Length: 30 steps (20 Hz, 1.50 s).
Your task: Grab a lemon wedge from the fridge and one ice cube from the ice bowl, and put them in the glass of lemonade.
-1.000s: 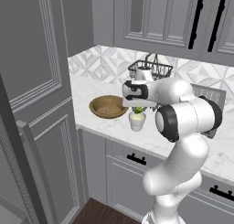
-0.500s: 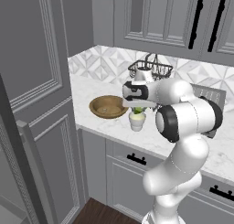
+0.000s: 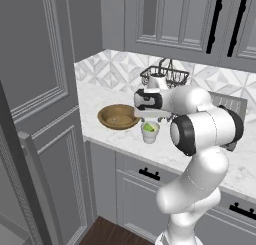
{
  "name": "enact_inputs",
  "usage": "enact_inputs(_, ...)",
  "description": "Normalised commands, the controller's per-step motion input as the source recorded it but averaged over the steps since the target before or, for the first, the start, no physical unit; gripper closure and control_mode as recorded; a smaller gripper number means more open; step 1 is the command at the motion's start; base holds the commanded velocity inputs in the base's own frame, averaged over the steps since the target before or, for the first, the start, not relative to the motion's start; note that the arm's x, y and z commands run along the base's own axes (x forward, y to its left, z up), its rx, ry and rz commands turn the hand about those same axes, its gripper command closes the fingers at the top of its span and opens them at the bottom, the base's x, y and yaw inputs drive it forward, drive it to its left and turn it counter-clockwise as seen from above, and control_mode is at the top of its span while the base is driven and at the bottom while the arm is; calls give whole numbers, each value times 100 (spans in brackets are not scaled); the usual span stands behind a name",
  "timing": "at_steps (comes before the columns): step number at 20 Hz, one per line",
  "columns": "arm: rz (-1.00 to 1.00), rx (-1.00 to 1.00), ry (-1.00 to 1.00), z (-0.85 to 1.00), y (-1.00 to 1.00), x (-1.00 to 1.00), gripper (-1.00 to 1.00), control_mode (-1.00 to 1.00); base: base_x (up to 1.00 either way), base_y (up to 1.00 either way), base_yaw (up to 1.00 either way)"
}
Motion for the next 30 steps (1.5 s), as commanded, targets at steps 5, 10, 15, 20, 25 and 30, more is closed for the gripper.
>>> enact_inputs(5,0,1,0,3,0,-3,-100,-100,0,0,0)
enact_inputs(10,0,9,-3,20,-7,-34,-100,-100,0,0,0)
enact_inputs(15,0,12,-10,22,-18,-49,-100,-100,0,0,0)
enact_inputs(20,0,7,-14,4,-15,-71,-100,-100,0,0,0)
enact_inputs(25,3,1,-6,2,0,-88,-100,-100,0,0,0)
enact_inputs(30,6,0,-5,3,12,-74,-100,-100,0,0,0)
